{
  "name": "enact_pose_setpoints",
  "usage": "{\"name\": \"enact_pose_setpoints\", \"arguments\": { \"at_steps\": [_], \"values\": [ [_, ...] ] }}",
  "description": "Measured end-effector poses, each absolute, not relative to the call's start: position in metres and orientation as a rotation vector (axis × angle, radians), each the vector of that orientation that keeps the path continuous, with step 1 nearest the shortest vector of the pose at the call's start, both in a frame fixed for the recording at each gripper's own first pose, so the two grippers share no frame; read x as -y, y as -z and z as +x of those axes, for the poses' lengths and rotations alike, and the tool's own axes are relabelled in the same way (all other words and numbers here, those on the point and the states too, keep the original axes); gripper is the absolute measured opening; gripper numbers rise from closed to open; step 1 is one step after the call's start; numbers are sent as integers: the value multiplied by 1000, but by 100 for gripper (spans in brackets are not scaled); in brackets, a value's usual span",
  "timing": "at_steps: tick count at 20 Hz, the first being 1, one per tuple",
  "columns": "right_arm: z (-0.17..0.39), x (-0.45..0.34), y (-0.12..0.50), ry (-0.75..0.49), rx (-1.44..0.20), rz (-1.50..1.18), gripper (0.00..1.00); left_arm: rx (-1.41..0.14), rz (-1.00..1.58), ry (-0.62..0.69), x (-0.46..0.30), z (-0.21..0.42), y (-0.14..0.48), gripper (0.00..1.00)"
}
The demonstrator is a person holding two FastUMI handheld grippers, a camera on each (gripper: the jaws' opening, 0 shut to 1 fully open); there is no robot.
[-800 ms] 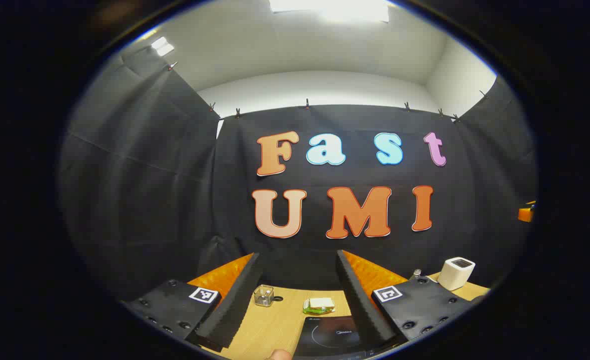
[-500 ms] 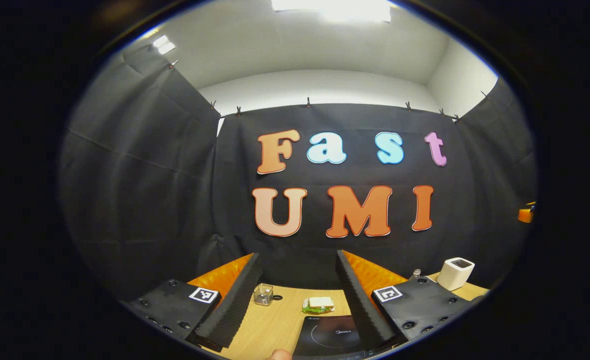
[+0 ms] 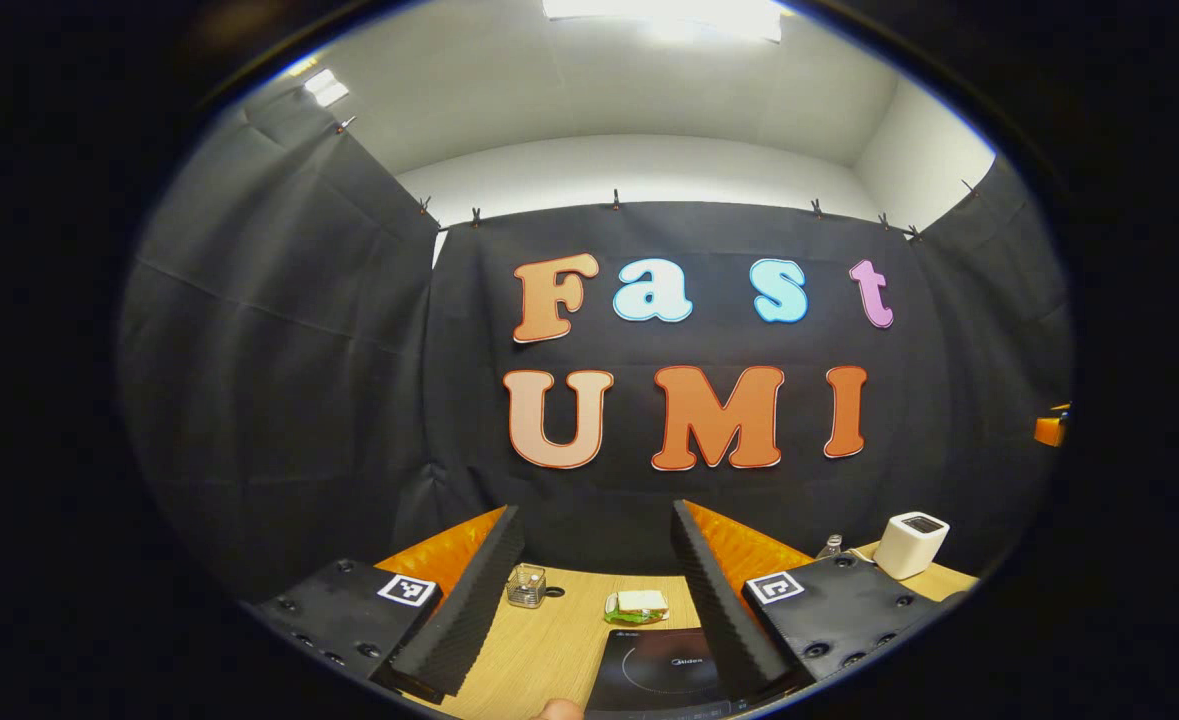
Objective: First push the handle of the pot to place it horizontally, then grasp the pot with both hands and set it on the induction cooktop.
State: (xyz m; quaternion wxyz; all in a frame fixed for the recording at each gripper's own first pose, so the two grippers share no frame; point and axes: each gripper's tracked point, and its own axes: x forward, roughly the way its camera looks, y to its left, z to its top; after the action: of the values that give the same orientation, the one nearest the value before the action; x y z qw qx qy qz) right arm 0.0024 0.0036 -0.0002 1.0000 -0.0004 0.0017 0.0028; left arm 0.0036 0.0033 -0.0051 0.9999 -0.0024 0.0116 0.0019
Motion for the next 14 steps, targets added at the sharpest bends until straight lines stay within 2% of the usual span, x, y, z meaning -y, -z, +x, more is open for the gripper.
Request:
{"name": "enact_pose_setpoints", "arguments": {
  "at_steps": [1,3,5,6,7,8,11,12,13,14],
  "values": [
    [3,-3,0,-7,-3,6,96,-24,-5,-5,-4,4,5,99],
    [2,-3,2,-13,-6,21,87,-27,-7,-6,-5,3,6,99],
    [3,-2,7,-14,-13,16,84,-29,-6,-10,-6,3,7,99],
    [2,0,9,-10,-15,7,80,-28,-3,-11,-6,3,6,99],
    [1,1,11,-8,-19,-2,69,-26,-1,-16,-7,2,5,99],
    [1,0,13,-9,-23,-7,66,-23,-1,-20,-9,3,4,97],
    [-1,-1,19,-6,-31,-22,49,-20,-3,-13,-5,2,2,99],
    [-1,2,22,3,-33,-39,50,-22,-3,-8,-3,3,4,99],
    [-1,3,25,11,-35,-57,39,-26,-2,-6,-3,3,5,99],
    [-3,1,28,11,-40,-69,39,-30,-2,-5,-4,2,6,99]
  ]
}}
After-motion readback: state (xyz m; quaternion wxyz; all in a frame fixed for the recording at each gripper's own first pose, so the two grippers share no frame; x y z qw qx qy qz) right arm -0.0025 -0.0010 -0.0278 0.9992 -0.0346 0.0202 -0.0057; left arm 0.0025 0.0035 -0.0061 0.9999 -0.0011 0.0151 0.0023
